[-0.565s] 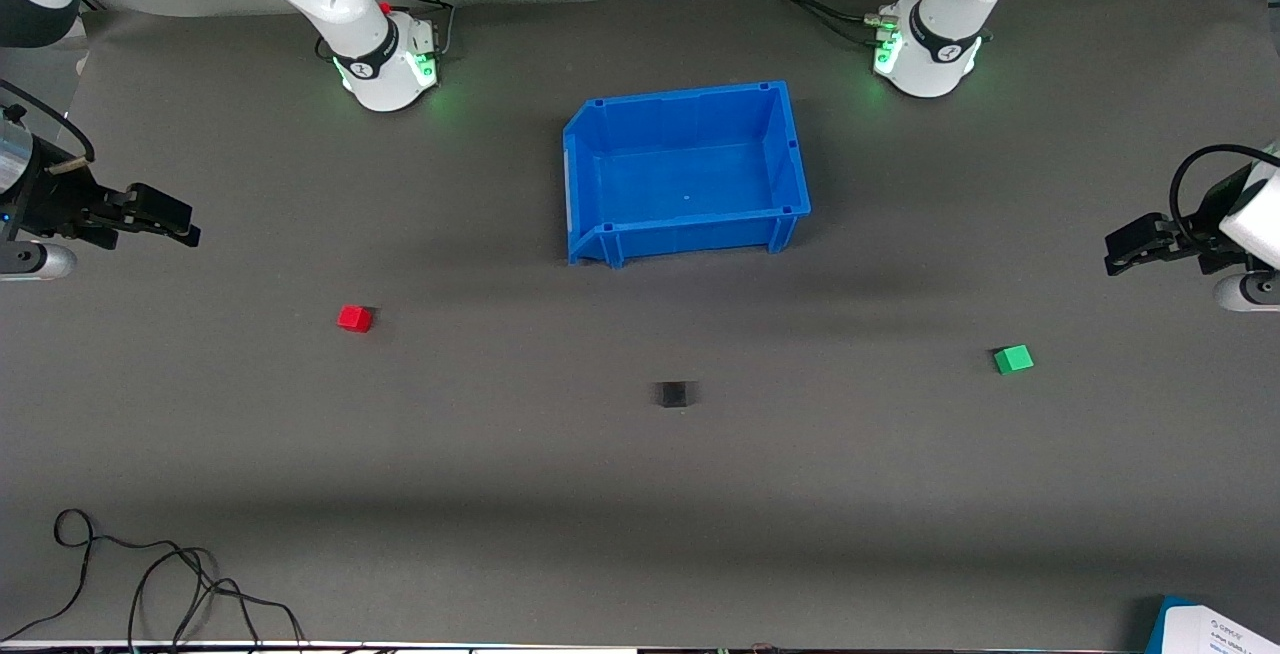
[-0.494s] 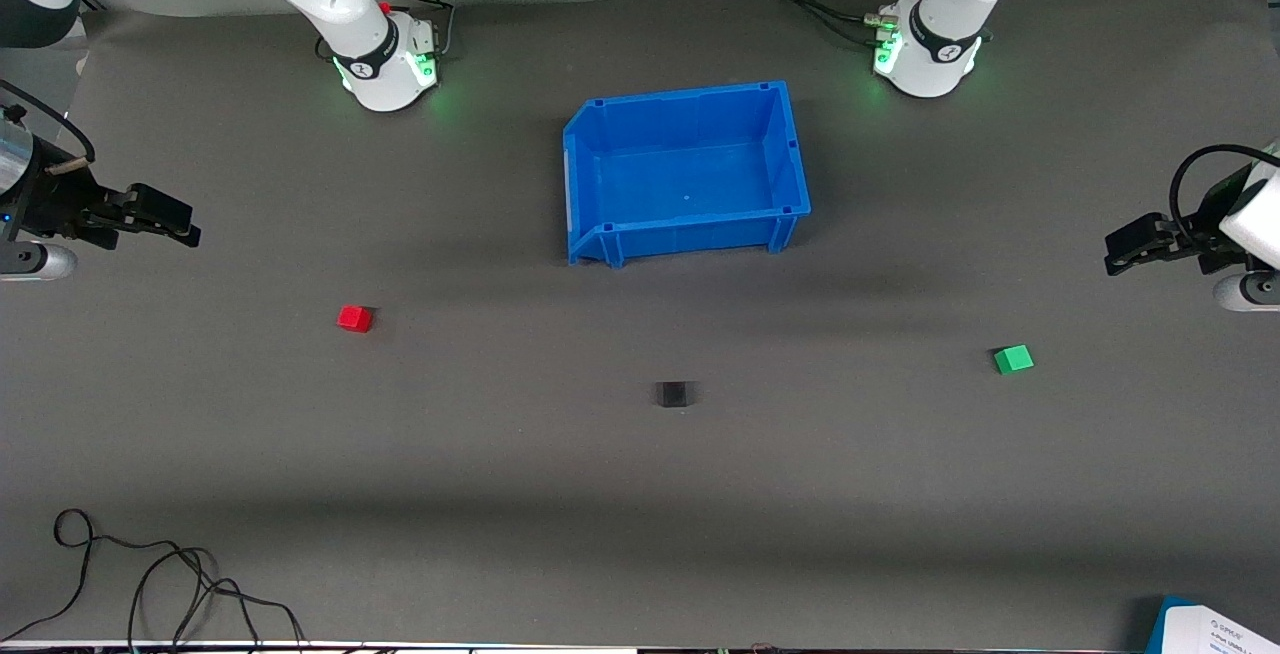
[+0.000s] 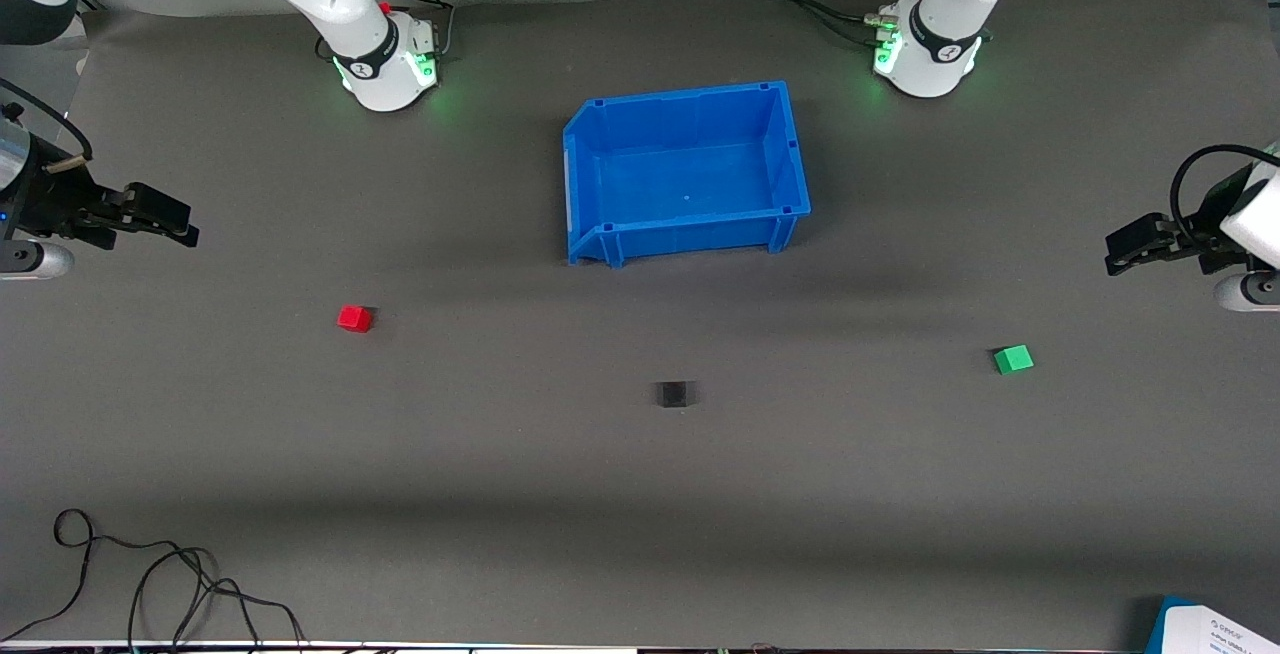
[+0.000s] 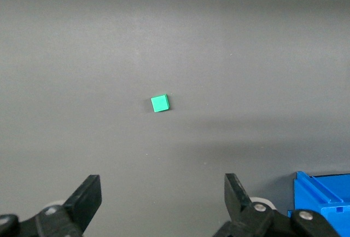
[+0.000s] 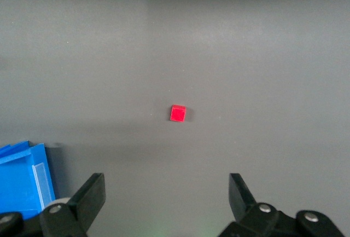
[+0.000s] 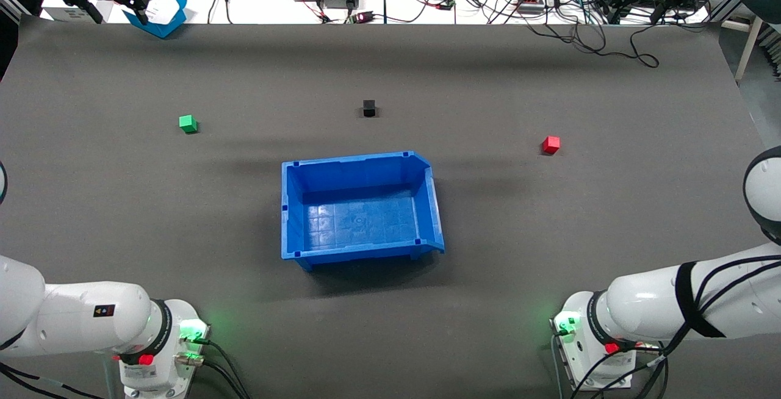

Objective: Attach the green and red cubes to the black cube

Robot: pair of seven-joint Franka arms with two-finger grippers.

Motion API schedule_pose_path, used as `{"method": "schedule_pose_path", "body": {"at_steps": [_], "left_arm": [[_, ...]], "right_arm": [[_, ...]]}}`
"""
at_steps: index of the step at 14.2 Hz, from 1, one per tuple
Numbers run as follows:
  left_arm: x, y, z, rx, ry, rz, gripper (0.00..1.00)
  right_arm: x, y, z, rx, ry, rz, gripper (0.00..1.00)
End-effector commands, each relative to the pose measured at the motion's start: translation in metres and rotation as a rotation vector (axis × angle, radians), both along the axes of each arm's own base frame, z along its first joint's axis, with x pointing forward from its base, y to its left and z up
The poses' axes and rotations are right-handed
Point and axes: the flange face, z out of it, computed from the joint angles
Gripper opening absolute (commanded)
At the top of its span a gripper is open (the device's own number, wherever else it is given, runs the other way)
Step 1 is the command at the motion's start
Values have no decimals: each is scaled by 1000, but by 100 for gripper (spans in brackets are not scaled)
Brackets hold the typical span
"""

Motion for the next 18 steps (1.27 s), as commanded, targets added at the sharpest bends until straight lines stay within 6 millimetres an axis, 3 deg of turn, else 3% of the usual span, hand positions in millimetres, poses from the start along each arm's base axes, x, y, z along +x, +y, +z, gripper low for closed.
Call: {"method": "schedule_pose_path", "body": {"at_steps": [1,6,11,14,18], "left_arm": [[-2,2,1,-11,-9,-10,100],[-2,20,0,-14,-8,21,100],[-1,17,1,-19,-13,22,100],[7,20,-1,-20,-14,33,100],[14,44,-12,-18,-18,63,100]], "right_arm": [[16,0,6,16,-16,-28,100],[39,3,-6,9,-10,-50,100],[43,-1,-41,-14,70,-426,100],[37,11,-83,-50,149,-627,100],[29,19,-160,-94,178,-878,100]]}}
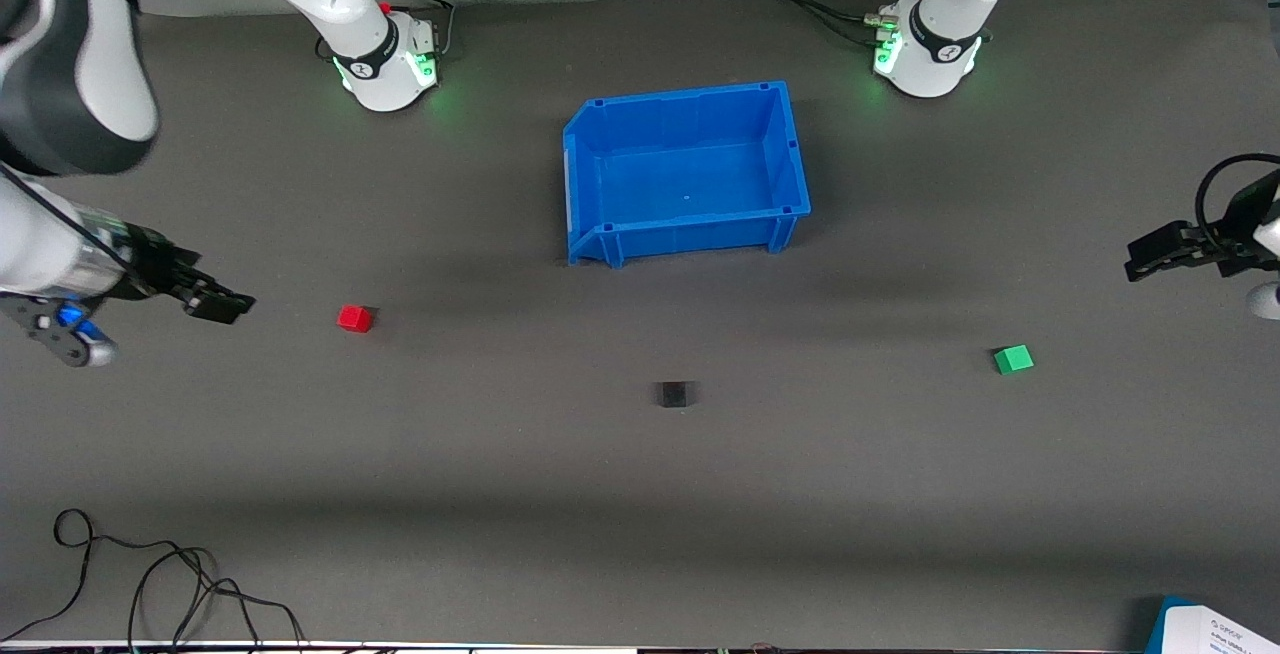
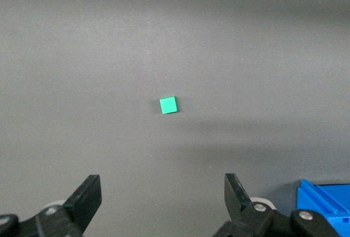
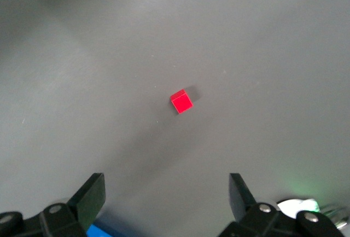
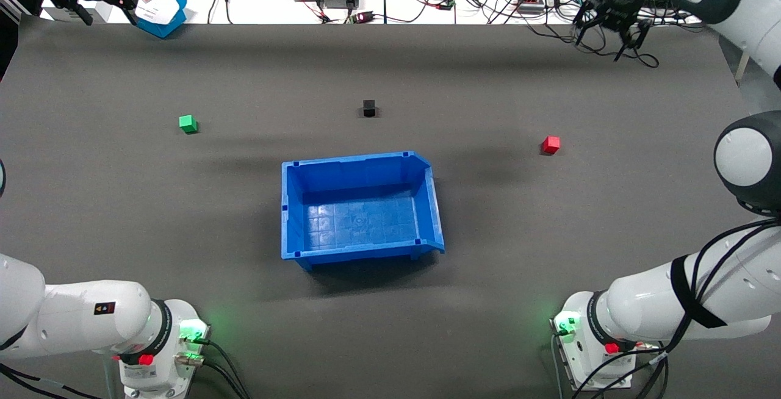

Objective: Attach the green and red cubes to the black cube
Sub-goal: 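Reach the right gripper to the red cube while the left gripper reaches the green cube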

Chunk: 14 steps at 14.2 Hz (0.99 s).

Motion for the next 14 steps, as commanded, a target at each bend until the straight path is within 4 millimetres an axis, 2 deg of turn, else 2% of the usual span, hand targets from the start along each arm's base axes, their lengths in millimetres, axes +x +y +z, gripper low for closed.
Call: {"method": "schedule_pose_path", "body": {"at_steps": [1,4,5,6,7,8,10,12,14], "left_arm": [[10,25,-8,-4,-20,28,100],[19,33,-34,-9,21,59,100],[19,35,-46,1,61,69,89],[17,46,-62,2,92,96,82],[19,55,-82,1,104,107,85],[25,55,-101,1,95,104,99],[23,51,-140,-2,101,106,100],[14,51,-177,-14,97,112,100],[4,47,-214,-18,107,152,100]], "right_arm": [[-10,3,-50,-22,-6,-198,100],[-15,2,-98,-16,-17,-332,100],[-17,2,-117,-23,-24,-367,100],[-22,2,-135,-26,-29,-383,100],[-26,1,-154,-30,-36,-409,100],[-30,0,-174,-37,-34,-438,100],[-34,-8,-210,-46,-42,-507,100],[-42,-10,-225,-48,-30,-578,100],[-44,-24,-228,-55,-26,-613,100]]}}
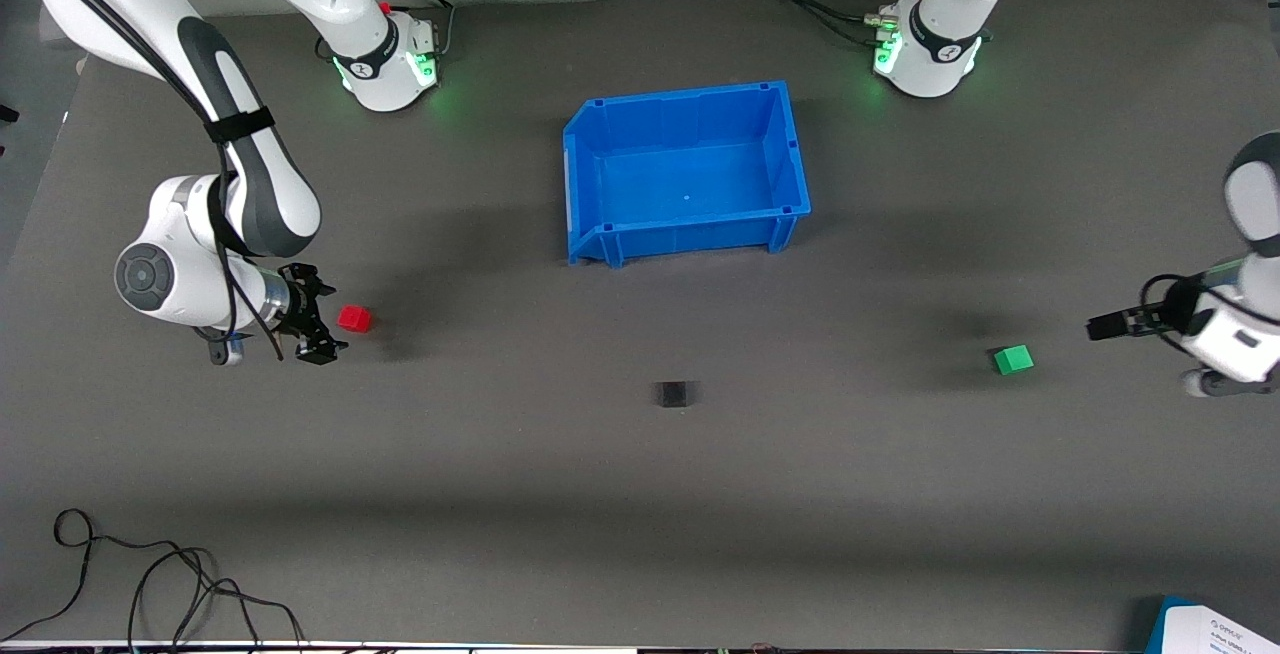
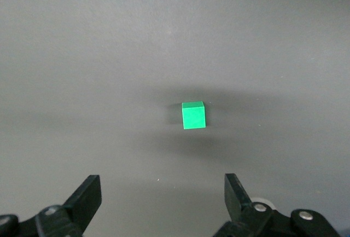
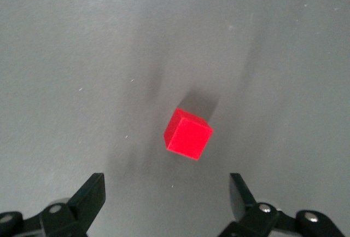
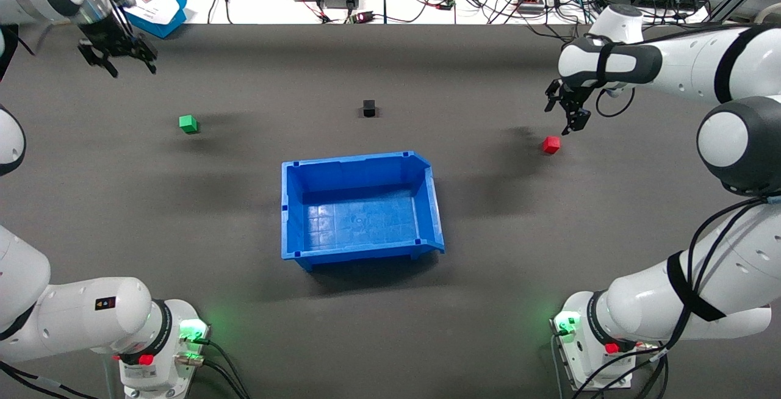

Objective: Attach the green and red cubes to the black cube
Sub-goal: 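Reach the right gripper to the red cube while the left gripper reaches the green cube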

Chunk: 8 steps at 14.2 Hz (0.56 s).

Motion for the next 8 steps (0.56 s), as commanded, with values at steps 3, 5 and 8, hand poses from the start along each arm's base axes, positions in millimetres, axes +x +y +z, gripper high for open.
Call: {"method": "schedule_pose_path", "body": {"at_steps": [3,5,8], "left_arm": [[-13,-31,-78,2,22,65,100],[-9,-34,-108,1,26,68,100],[-4,-41,-140,2,3,53,100]], "right_arm": [[-7,-25,-19,31,-4,-136,100],[-18,-20,-33,50,-4,-169,100],[-21,-20,-56,68,0,-197,100]]}}
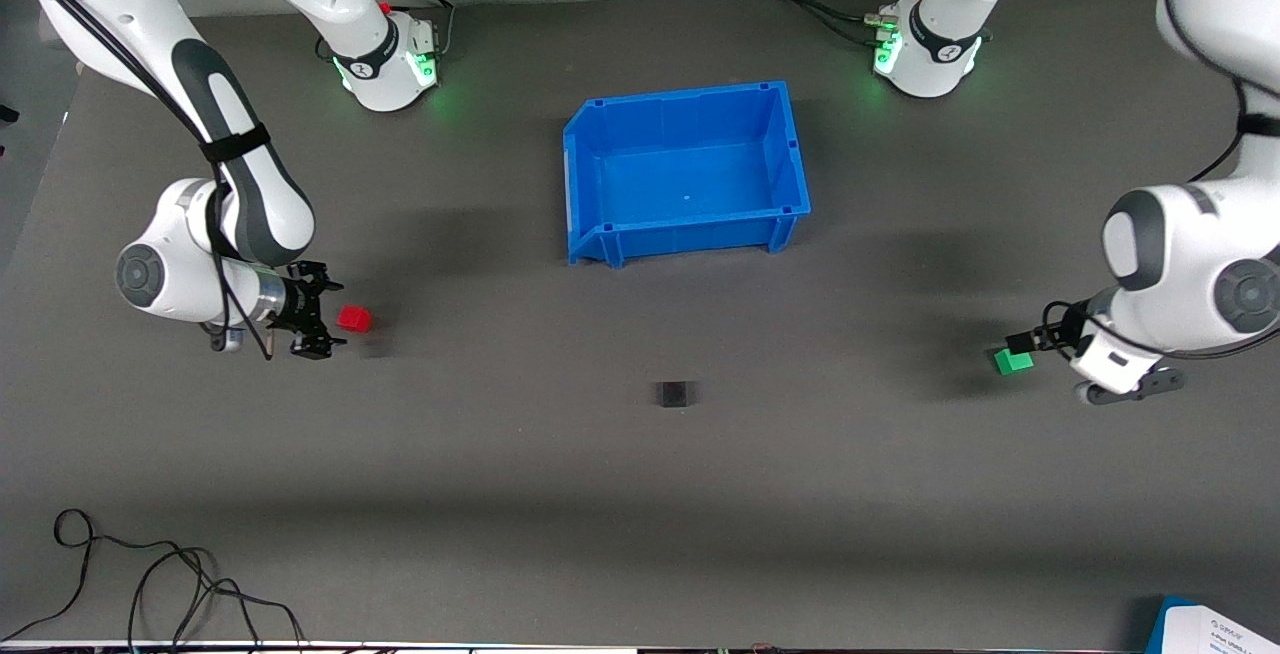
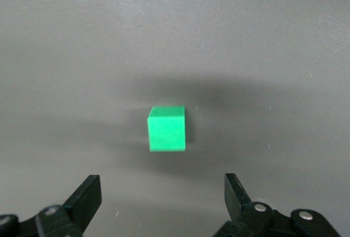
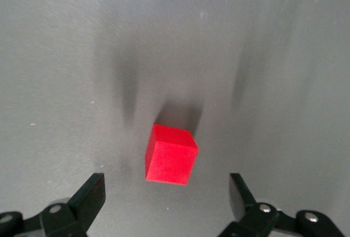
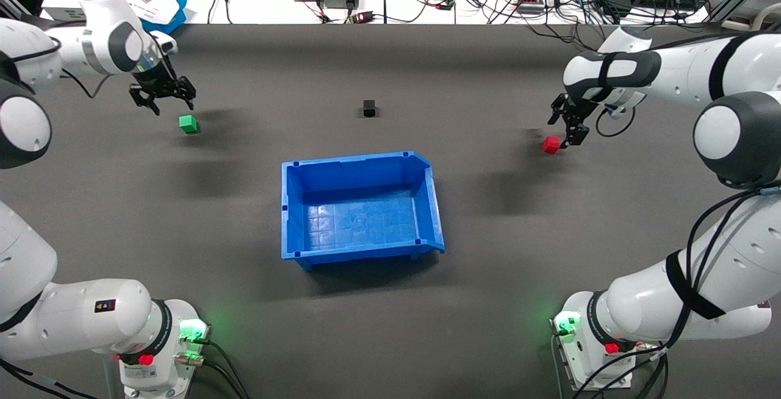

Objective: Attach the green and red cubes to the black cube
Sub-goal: 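Reach the right gripper to the red cube while the left gripper reaches the green cube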

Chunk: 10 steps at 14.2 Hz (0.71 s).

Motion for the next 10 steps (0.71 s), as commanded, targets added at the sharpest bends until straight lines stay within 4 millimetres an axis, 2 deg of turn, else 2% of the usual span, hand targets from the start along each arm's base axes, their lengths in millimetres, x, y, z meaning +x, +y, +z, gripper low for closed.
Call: {"method": "schedule_pose_path", "body": {"at_steps": [1,3,6,7,8,10], "left_arm": [[4,-3,-21,7,-23,10,100],[5,-1,-38,8,-25,4,100],[13,1,-43,10,-62,7,99],[14,1,-50,10,-60,6,97],[13,3,-54,10,-56,9,96],[11,4,-58,8,-43,6,94]], "right_arm": [[-1,1,-17,8,-15,-26,100],[-1,1,-18,10,-13,-16,100],[-3,1,-34,3,-12,-14,100],[-3,5,-37,-5,-16,1,100],[-2,18,-42,-18,-16,46,100],[-3,13,-42,-36,-16,48,100]]}}
